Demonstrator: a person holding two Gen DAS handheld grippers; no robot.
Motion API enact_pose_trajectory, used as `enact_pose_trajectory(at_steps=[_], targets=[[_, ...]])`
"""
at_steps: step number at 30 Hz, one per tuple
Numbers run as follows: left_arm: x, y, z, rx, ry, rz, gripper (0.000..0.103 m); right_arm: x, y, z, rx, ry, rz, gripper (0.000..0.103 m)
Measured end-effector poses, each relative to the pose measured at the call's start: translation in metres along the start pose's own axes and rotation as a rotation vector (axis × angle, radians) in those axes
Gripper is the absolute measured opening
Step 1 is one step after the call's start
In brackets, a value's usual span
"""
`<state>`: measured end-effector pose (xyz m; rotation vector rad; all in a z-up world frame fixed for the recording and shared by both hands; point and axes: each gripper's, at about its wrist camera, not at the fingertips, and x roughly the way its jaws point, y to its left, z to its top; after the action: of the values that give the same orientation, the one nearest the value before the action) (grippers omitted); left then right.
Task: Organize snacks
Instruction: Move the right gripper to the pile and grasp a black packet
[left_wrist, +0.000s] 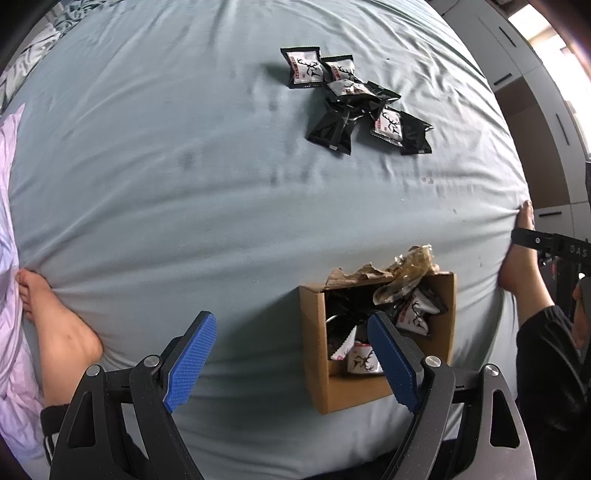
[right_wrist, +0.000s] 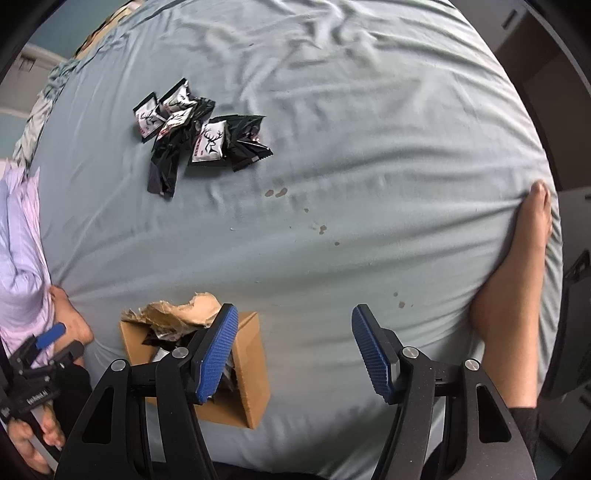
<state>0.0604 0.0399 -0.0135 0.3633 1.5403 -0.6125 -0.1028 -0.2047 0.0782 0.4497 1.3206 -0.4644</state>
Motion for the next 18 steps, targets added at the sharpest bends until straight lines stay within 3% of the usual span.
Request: enact_pose_trajectory(at_steps=[6,9,12,16,18], targets=[[0.002,0.002,0.002,0.001,0.002,-0.011,0.085,0.014,0.013,0.001,-0.081,-0.012,-0.096,0.063],[0.004,0.002,0.004,0.003,0.002,-0.012,0.085,0.019,0.021,0.003,-0.101,-0.034,-0.078,0.063],[0.003,0.001,0.004,0.000,-0.022,0.020,0.085,0.014,0.026,0.006,-0.130,-0.098,-0.057,0.063],[0.007,-0.003,0.005,-0.007,0.004,-0.075,0.085,0.010,0.026,0.013,-0.144,-0.188,-0.080,0.063],[0.009,-0.013,0.006,0.034,0.001,-0.053,0.085,0.017,0.025,0.017,-0.134,-0.204,-0.087,0.063]])
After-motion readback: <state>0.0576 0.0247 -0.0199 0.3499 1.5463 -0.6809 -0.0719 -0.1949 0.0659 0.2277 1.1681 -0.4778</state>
